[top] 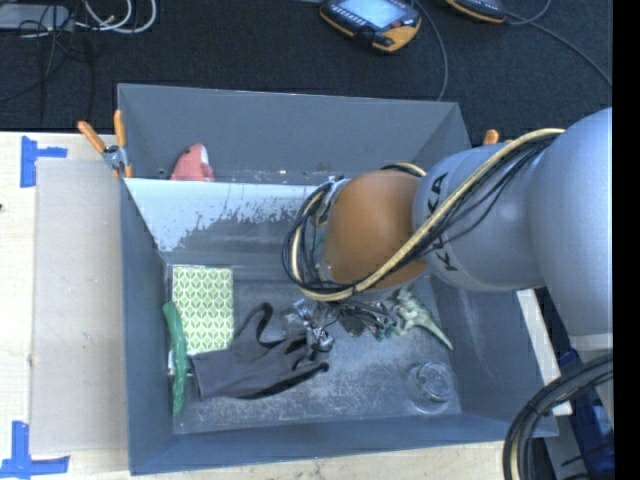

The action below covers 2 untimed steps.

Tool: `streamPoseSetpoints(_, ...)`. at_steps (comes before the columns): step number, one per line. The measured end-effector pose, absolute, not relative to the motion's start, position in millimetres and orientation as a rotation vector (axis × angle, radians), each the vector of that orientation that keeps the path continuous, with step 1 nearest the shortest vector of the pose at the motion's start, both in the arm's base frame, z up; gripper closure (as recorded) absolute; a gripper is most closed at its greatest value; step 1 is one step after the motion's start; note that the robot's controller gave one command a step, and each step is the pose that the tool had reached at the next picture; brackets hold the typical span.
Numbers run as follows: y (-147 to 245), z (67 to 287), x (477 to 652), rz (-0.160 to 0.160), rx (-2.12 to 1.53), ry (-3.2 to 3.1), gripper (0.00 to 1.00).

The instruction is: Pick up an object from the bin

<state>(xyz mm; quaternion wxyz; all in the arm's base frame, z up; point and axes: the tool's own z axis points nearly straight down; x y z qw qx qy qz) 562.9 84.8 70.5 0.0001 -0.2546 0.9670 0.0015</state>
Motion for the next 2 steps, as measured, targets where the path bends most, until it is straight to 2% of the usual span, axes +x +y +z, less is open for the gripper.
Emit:
streamPoseSetpoints(1, 84.8, 70.5, 562.9, 0.005, -0.799, 3.038, 1.00)
streamPoseSetpoints(2, 72.8, 110.7, 545.0, 0.009, -0.799, 3.049, 1.00)
